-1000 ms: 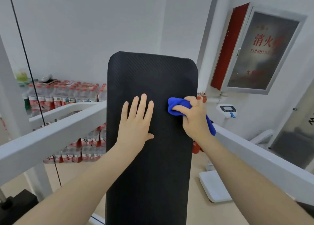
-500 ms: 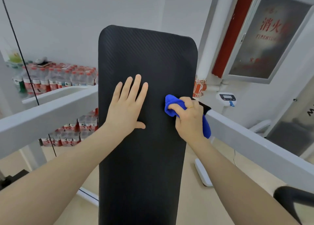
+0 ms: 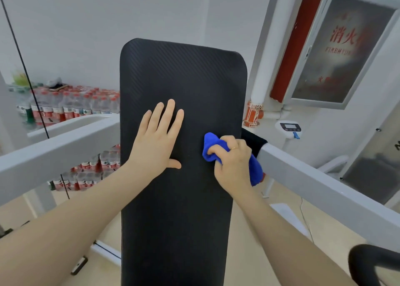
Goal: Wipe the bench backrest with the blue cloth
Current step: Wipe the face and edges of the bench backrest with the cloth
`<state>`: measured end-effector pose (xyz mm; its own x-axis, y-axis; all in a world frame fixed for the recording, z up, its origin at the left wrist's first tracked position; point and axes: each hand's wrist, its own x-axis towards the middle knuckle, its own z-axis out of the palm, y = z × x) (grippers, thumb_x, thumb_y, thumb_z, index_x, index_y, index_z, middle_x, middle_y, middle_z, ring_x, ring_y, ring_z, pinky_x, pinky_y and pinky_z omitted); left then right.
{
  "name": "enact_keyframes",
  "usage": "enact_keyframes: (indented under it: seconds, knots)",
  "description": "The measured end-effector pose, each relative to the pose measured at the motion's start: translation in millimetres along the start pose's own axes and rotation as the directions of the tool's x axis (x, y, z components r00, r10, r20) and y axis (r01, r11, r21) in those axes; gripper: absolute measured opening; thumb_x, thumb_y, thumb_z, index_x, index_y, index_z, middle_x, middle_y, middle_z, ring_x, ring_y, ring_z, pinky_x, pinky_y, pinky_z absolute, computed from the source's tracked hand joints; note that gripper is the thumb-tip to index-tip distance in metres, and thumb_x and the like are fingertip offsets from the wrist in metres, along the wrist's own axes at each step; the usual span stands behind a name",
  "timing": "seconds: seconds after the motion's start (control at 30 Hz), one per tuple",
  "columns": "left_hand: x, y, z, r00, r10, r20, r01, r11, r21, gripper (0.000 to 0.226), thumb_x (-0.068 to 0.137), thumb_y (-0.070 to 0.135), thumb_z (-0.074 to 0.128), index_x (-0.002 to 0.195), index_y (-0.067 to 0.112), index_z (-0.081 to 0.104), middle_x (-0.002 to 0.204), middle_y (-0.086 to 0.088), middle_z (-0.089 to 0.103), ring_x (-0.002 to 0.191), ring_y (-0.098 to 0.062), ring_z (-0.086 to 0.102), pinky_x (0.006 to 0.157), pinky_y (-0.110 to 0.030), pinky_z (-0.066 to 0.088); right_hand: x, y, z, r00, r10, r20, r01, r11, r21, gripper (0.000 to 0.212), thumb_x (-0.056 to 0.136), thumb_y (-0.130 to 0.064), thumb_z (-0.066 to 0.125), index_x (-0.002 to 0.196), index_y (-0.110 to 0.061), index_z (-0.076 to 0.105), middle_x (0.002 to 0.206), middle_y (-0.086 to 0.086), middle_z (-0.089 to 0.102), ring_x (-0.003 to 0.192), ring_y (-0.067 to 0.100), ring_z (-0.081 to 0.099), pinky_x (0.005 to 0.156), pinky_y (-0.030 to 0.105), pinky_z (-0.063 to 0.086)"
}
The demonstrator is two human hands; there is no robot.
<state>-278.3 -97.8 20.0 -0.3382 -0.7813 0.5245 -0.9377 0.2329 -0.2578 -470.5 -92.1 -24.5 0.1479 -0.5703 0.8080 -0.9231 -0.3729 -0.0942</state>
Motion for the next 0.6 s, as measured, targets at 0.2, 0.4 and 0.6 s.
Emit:
enact_keyframes:
  seconds: [0.2,0.4,0.6]
  knots:
    - [-1.2,-1.7,1.1,1.0,0.001,0.017,-0.001,1.0,0.03,0.129,0.052,0.06,0.078,0.148,0.01,0.008,0.155,-0.019,0.007,0.142,-0.039,0.009,0.112,-0.047,0.001,77.7,8.0,-23.6,0.993,0.111,-0.043,-0.11,0.993,0.031,0.032,0.076,0.01,0.056,0.091,-0.016,0.068,0.112,0.012,0.054,0.094,0.032,0.047,0.079,0.033,0.031]
    - [-1.7,-1.6,5.9,1.0,-0.004,0.0,0.004,1.0,0.019,0.126,0.059,0.06,0.074,0.147,0.013,-0.003,0.156,-0.016,-0.004,0.143,-0.036,0.0,0.114,-0.049,0.003,25.6,-3.0,-3.4,1.0,0.031,-0.003,-0.031,1.0,0.006,0.028,0.07,0.0,0.062,0.092,-0.016,0.065,0.113,0.009,0.051,0.091,0.028,0.048,0.074,0.036,0.036]
    - [-2.7,-6.2,13.7,0.998,0.003,-0.058,-0.001,1.0,0.03,0.13,0.046,0.063,0.078,0.145,0.013,0.011,0.154,-0.017,0.015,0.14,-0.037,0.018,0.112,-0.051,0.017,0.0,1.8,3.4,0.991,-0.115,0.061,0.115,0.993,0.014,0.035,0.066,0.005,0.065,0.092,-0.017,0.068,0.109,0.01,0.054,0.082,0.032,0.052,0.068,0.04,0.044]
